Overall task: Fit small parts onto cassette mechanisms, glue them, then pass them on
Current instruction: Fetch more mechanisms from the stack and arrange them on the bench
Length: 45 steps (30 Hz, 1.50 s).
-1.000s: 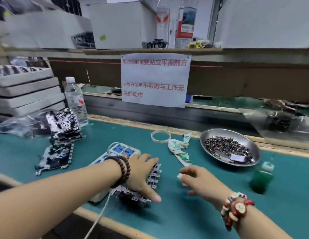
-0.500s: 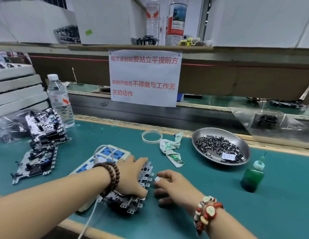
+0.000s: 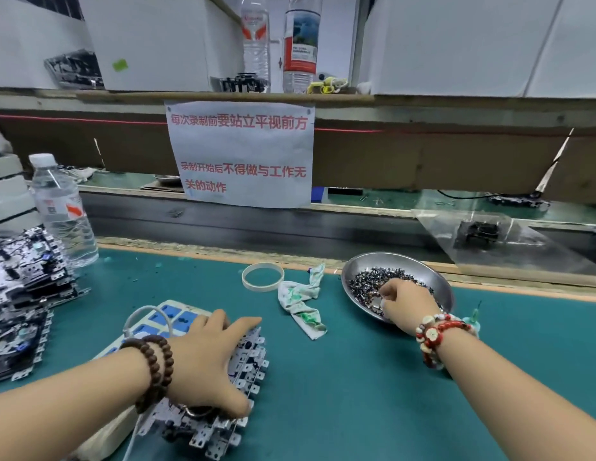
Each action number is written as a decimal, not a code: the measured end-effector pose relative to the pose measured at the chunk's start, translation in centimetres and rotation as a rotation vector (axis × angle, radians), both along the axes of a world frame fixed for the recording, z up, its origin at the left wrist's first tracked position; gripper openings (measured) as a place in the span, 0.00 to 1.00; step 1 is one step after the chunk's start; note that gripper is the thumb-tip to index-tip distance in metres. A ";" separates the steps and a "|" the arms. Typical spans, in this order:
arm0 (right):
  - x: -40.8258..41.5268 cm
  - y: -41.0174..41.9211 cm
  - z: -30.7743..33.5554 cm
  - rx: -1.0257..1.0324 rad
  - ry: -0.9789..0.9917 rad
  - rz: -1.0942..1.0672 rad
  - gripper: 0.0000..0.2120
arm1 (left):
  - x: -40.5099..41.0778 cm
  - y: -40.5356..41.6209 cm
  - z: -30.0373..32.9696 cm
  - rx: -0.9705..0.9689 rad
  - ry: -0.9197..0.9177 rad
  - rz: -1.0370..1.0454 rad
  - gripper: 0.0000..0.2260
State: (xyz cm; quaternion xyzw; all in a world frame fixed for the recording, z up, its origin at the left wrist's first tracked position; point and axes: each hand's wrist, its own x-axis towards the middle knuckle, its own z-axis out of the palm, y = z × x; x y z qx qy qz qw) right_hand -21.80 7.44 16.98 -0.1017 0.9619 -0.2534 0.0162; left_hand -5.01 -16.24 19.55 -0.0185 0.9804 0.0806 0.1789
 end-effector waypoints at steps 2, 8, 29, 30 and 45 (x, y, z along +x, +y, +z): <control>-0.6 0.0 -0.1 0.138 -0.050 0.033 0.12 | 0.0 -0.2 0.5 0.020 -0.009 0.012 0.48; -2.4 -0.3 -0.4 0.245 -0.103 0.088 0.09 | -0.1 -0.1 1.4 0.096 0.012 0.074 0.47; -2.4 -0.6 -1.6 0.187 -0.001 -0.002 0.14 | 0.0 0.9 1.7 0.141 0.076 0.125 0.49; -2.3 -0.5 -1.8 0.161 0.007 -0.008 0.14 | -0.1 1.1 1.6 0.134 0.086 0.105 0.49; -1.5 -0.2 -2.2 0.103 0.114 -0.007 0.09 | -2.1 2.7 2.0 0.463 0.161 0.148 0.47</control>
